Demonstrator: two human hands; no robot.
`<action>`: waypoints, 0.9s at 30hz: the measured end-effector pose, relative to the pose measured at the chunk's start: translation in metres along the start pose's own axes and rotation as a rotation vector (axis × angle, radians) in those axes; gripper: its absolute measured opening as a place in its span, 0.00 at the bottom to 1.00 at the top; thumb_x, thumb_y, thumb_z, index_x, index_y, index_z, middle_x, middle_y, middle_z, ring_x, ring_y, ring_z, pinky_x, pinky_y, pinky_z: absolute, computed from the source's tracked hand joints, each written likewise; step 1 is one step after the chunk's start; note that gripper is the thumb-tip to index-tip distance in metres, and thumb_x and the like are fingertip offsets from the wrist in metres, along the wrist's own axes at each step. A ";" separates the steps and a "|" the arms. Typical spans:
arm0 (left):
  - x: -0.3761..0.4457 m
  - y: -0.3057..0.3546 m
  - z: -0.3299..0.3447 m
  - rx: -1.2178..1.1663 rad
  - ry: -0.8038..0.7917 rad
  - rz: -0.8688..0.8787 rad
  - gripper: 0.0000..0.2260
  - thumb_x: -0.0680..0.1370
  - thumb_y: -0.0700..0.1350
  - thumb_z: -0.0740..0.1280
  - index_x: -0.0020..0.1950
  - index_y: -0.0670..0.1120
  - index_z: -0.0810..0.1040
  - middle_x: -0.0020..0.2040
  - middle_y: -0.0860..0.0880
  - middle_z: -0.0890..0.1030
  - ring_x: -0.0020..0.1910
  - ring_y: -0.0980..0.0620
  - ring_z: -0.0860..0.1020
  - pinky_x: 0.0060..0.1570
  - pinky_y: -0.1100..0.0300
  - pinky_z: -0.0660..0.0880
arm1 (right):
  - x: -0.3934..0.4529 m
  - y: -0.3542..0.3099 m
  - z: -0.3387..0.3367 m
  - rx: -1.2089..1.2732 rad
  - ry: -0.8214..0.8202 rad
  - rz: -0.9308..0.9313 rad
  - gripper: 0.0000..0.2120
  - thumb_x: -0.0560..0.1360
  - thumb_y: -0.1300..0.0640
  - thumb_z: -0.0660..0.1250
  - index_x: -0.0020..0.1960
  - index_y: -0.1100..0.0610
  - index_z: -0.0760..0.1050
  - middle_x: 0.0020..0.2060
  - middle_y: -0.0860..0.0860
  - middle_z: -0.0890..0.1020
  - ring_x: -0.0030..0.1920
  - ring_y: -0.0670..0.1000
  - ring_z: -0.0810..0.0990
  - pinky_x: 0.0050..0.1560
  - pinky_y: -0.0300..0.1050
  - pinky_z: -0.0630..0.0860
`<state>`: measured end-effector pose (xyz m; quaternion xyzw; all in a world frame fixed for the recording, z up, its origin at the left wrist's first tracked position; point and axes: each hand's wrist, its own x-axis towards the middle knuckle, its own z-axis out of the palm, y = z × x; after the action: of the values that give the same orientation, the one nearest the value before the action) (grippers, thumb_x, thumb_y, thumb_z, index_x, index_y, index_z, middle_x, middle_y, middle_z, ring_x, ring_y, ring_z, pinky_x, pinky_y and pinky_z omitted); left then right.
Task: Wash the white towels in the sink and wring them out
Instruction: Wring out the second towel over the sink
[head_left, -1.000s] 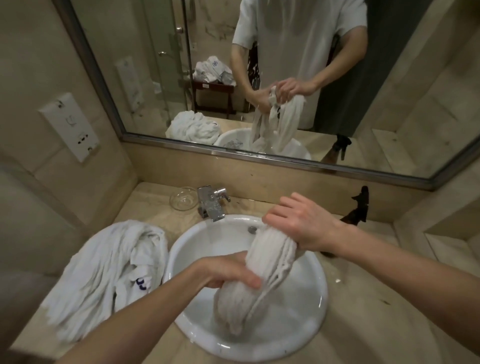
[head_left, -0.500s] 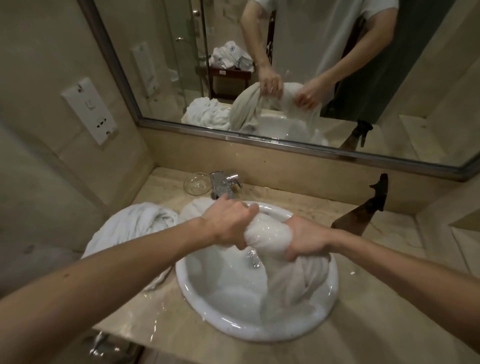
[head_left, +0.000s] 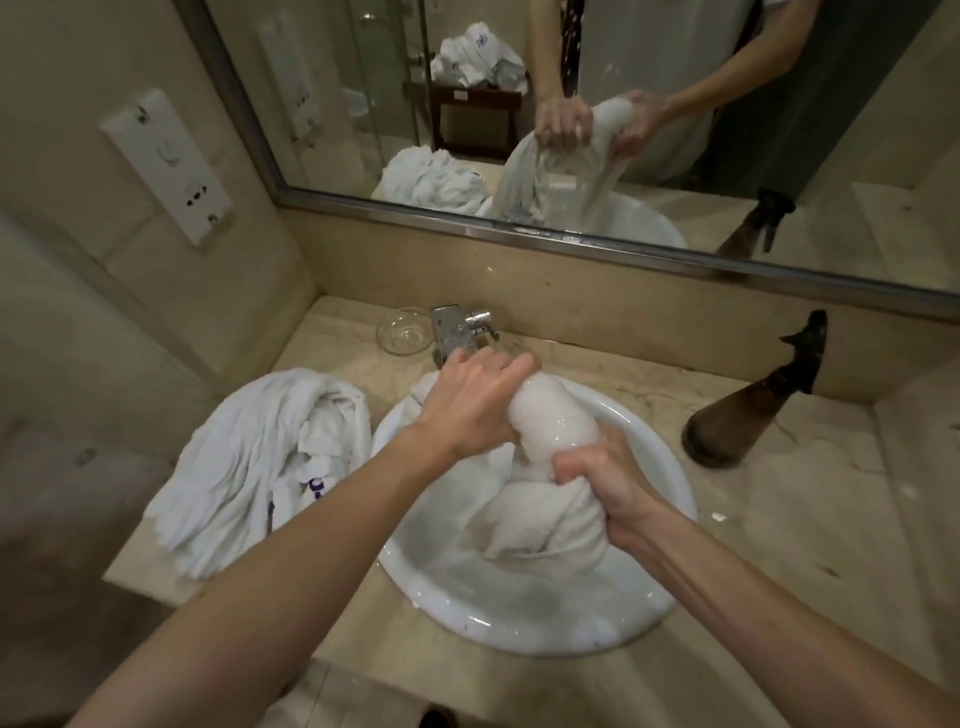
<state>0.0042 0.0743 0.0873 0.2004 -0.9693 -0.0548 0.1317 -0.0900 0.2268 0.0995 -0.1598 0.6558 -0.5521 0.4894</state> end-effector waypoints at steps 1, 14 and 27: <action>0.000 0.001 0.003 -0.012 0.025 -0.012 0.26 0.63 0.53 0.76 0.58 0.49 0.76 0.48 0.48 0.81 0.48 0.45 0.77 0.50 0.49 0.67 | 0.001 0.000 0.001 -0.001 0.014 -0.003 0.26 0.50 0.68 0.63 0.48 0.71 0.80 0.38 0.61 0.83 0.39 0.58 0.80 0.41 0.49 0.74; 0.002 0.011 0.005 -0.342 0.147 -0.156 0.38 0.63 0.54 0.76 0.71 0.50 0.70 0.59 0.50 0.79 0.60 0.47 0.75 0.56 0.55 0.66 | -0.006 -0.031 -0.012 -0.088 0.025 -0.106 0.16 0.50 0.68 0.63 0.38 0.63 0.77 0.29 0.52 0.79 0.30 0.51 0.78 0.30 0.38 0.71; -0.066 0.080 0.031 -1.731 -0.311 -0.613 0.50 0.58 0.71 0.77 0.75 0.55 0.63 0.71 0.49 0.74 0.67 0.47 0.76 0.62 0.43 0.76 | -0.004 -0.063 -0.012 -0.293 0.097 -0.231 0.21 0.52 0.60 0.71 0.46 0.58 0.79 0.41 0.57 0.84 0.42 0.56 0.83 0.39 0.54 0.80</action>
<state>0.0235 0.1758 0.0549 0.2700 -0.5024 -0.8171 0.0838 -0.1189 0.2155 0.1554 -0.2766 0.7295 -0.5101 0.3620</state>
